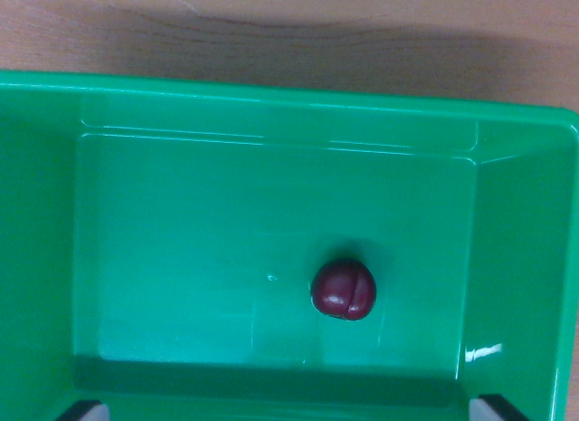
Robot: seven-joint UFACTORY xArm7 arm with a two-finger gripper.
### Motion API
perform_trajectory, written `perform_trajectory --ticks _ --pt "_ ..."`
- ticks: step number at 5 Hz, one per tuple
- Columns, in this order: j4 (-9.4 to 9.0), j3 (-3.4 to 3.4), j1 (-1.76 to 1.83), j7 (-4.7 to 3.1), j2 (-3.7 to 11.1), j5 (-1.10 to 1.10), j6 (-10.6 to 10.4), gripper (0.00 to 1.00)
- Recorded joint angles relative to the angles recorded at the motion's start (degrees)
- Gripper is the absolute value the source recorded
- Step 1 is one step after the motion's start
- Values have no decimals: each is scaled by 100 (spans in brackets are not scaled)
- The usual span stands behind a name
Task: Pick fruit
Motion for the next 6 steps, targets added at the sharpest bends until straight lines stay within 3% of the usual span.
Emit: perform_trajectory --ticks 6 --pt "-203 -14 -19 41 70 -20 -247 0"
